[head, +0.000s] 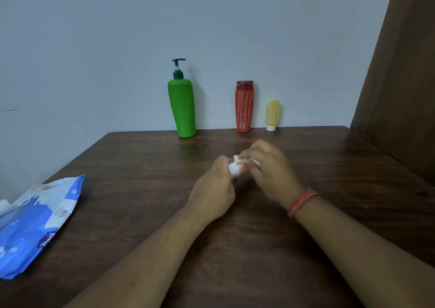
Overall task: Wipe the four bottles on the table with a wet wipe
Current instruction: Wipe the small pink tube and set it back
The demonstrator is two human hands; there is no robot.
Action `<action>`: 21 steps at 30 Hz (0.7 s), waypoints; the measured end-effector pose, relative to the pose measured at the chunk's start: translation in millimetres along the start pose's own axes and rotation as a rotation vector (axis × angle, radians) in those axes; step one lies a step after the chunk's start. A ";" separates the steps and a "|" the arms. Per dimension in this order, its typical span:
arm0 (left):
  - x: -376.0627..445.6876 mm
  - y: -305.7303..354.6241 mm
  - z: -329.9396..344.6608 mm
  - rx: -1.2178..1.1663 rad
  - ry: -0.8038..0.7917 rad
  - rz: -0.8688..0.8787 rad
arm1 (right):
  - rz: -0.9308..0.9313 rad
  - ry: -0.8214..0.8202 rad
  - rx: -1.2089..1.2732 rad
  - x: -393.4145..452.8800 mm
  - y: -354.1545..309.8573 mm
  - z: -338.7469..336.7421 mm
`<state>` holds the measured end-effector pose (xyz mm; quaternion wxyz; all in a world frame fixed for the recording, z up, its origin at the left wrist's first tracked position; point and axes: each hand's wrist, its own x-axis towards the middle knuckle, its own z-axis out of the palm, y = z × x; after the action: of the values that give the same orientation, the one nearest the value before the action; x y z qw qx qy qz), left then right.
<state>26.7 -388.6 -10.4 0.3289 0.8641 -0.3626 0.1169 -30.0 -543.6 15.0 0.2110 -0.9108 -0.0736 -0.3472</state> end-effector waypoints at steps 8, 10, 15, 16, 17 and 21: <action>3.1 2.3 -1.5 -0.055 0.027 -0.056 | 0.038 0.131 -0.065 2.5 20.1 -0.1; 4.0 1.8 0.1 -0.193 0.030 -0.110 | -0.012 0.117 -0.019 -0.1 9.8 1.5; 4.4 1.9 3.2 -0.573 0.000 -0.271 | -0.165 0.040 -0.008 1.5 -2.7 6.4; 4.7 3.6 3.4 -0.647 -0.008 -0.302 | -0.149 0.080 -0.034 3.2 2.2 3.9; 5.3 6.2 3.7 -0.706 -0.018 -0.329 | -0.116 0.126 -0.055 4.0 7.5 1.4; 4.1 13.7 5.0 -0.853 -0.022 -0.404 | -0.126 0.171 -0.017 -0.3 0.3 3.7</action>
<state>19.7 -401.3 -5.7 0.6669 0.7063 -0.2062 -0.1181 -28.0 -542.2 12.3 0.1866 -0.8732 -0.1096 -0.4368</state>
